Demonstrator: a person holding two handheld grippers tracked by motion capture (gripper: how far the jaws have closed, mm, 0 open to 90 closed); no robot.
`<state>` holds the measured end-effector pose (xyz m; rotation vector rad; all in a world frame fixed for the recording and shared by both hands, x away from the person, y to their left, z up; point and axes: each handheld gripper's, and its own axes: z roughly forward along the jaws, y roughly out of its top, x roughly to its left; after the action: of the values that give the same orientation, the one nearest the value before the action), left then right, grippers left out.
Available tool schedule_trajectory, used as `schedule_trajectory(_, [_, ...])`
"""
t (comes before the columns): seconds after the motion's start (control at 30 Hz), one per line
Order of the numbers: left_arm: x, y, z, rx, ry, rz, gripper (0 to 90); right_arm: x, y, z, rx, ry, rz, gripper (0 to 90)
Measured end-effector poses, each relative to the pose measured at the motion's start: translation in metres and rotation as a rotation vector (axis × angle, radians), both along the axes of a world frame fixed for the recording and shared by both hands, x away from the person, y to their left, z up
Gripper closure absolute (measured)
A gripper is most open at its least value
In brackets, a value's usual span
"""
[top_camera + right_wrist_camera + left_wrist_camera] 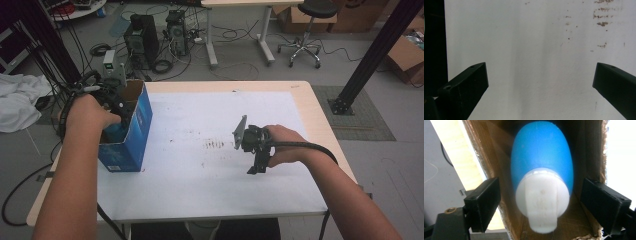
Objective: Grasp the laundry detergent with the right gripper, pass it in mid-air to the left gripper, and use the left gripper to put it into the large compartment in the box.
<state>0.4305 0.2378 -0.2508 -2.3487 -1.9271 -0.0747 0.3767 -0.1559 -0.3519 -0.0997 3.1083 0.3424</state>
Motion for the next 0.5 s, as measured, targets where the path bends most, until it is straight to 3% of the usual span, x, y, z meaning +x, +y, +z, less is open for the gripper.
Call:
schedule_trajectory(0.33, [-0.004, -0.002, 0.011, -0.002, -0.02, -0.016, 18.9, 0.001, 0.0, 0.0, 0.003, -0.005, -0.002, 0.0])
schedule_trajectory(0.5, [-0.006, -0.006, 0.014, 0.025, -0.024, -0.023, 13.3, 0.0, -0.001, 0.0, 0.002, -0.005, -0.002, 0.0])
